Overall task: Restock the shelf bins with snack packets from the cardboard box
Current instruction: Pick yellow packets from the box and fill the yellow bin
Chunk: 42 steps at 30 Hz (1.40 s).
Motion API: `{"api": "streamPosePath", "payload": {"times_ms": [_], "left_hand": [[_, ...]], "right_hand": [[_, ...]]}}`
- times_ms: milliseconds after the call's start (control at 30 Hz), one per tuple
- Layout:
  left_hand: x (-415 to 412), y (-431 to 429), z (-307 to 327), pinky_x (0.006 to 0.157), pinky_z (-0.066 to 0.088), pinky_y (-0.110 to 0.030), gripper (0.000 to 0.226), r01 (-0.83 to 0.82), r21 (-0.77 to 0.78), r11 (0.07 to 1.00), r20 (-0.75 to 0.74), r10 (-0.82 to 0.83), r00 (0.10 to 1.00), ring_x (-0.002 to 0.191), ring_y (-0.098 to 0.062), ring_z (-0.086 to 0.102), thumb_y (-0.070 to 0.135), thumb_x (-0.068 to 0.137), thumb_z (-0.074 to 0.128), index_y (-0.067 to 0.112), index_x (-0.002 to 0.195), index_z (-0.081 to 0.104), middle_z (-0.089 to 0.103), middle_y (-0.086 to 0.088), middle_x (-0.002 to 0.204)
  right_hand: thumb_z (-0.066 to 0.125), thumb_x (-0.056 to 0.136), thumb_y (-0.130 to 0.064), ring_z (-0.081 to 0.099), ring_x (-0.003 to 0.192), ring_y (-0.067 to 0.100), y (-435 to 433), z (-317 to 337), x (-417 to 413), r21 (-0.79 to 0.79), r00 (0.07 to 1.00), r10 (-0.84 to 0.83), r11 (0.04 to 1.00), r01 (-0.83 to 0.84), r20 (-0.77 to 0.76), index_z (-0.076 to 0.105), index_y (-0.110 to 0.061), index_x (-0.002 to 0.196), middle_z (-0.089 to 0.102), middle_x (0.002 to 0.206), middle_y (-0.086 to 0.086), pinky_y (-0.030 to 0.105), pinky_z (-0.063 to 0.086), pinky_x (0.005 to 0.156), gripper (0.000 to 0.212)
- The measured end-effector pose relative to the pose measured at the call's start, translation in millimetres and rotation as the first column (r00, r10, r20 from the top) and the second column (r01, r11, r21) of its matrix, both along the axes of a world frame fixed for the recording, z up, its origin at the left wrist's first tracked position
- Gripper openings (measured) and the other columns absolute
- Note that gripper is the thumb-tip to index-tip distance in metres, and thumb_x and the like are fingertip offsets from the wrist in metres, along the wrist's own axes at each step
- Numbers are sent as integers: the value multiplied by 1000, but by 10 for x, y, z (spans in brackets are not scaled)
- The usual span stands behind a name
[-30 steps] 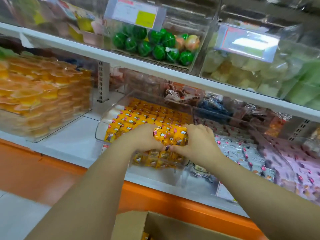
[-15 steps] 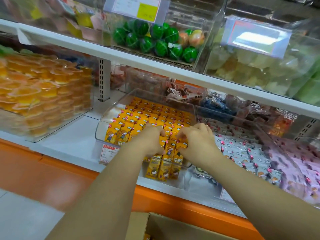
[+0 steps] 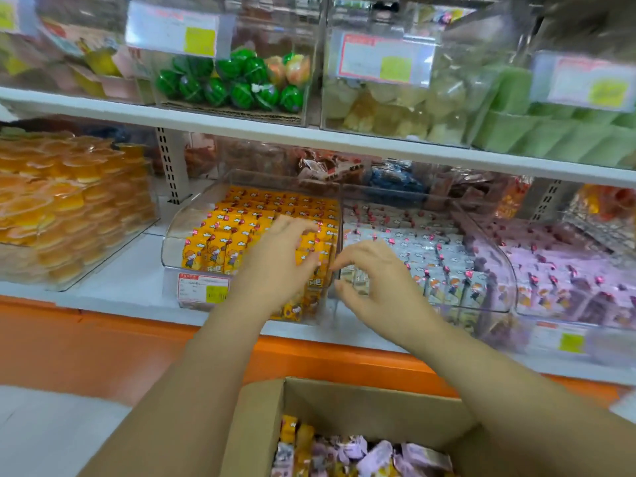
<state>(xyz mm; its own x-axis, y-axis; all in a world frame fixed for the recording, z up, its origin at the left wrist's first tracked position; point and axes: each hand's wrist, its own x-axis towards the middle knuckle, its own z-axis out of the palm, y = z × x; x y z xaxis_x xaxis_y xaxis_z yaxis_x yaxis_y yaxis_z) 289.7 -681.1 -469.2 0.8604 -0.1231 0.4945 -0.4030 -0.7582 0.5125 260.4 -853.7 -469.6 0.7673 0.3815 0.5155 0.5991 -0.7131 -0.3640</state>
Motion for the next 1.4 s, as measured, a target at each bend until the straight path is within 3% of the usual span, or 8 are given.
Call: {"api": "streamPosePath", "payload": {"times_ms": [133, 267, 433, 600, 900, 1067, 1200, 1400], "left_hand": [[-374, -221, -349, 68, 46, -27, 20, 31, -251, 967, 180, 15, 984, 69, -1, 49, 14, 87, 55, 17, 104, 64, 52, 10, 92], [-801, -547, -1023, 66, 47, -28, 22, -29, -346, 938, 33, 43, 999, 72, -8, 53, 18, 85, 50, 16, 100, 65, 56, 8, 85], [-1038, -771, -1756, 75, 45, -22, 20, -16, -138, 990, -316, -29, 948, 83, -7, 54, 15, 91, 55, 22, 108, 63, 59, 8, 100], [-962, -556, -2176, 88, 48, -34, 30, -20, 130, 991, -646, 100, 757, 102, -21, 57, 21, 94, 56, 18, 123, 57, 55, -4, 119], [-1109, -456, -2466, 109, 33, -35, 56, 244, 357, 902, -827, 183, 532, 130, -25, 38, 15, 90, 62, 27, 141, 41, 32, -6, 143], [-1094, -421, -2550, 101, 40, -27, 65, 248, 422, 872, -818, 249, 519, 117, -20, 51, 5, 87, 65, 28, 142, 38, 21, -6, 147], [-1099, -407, -2611, 103, 41, -29, 63, 265, 392, 881, -838, 224, 497, 120, -20, 50, 7, 86, 65, 23, 141, 40, 20, -5, 150], [-1124, -433, -2636, 104, 33, -22, 67, 290, 330, 898, -874, 175, 453, 127, -17, 43, 18, 83, 71, 21, 142, 39, 15, -5, 152]], "right_hand": [[58, 83, -17, 51, 96, 12, -307, -221, -456, 99, 1000, -6, 995, 8, -26, 64, -15, 94, 61, 95, -1, 6, 29, 91, 13], [57, 82, -19, 50, 90, 0, -696, -725, -849, 144, 982, -66, 985, 92, -175, 60, -27, 92, 57, 91, -15, 4, 34, 85, 14], [64, 84, -5, 58, 91, 8, -1164, -1404, -1097, 154, 894, -186, 951, 268, -408, 64, -21, 92, 64, 94, -6, 4, 37, 83, 18], [63, 85, -7, 63, 96, 18, -1481, -2096, -1174, 9, 653, -284, 914, 407, -702, 65, -12, 100, 67, 97, 2, 31, 49, 87, 16], [65, 87, -18, 58, 96, 18, -1284, -2768, -1122, -131, 358, -209, 964, 230, -910, 56, -11, 121, 57, 92, -4, 26, 45, 87, 36], [59, 91, -20, 40, 133, 21, -1072, -2860, -1140, -131, 329, -137, 991, 40, -934, 37, -18, 143, 37, 149, 6, 23, 33, 103, 57], [58, 92, -19, 18, 144, 26, -963, -2894, -1165, -185, 288, -141, 974, -133, -947, 15, -23, 152, 7, 160, 4, 32, 24, 113, 73], [62, 89, -20, 55, 108, 23, -953, -2939, -1144, -237, 297, -198, 966, -101, -934, 38, -16, 137, 52, 128, 7, 33, 47, 86, 53]]}}
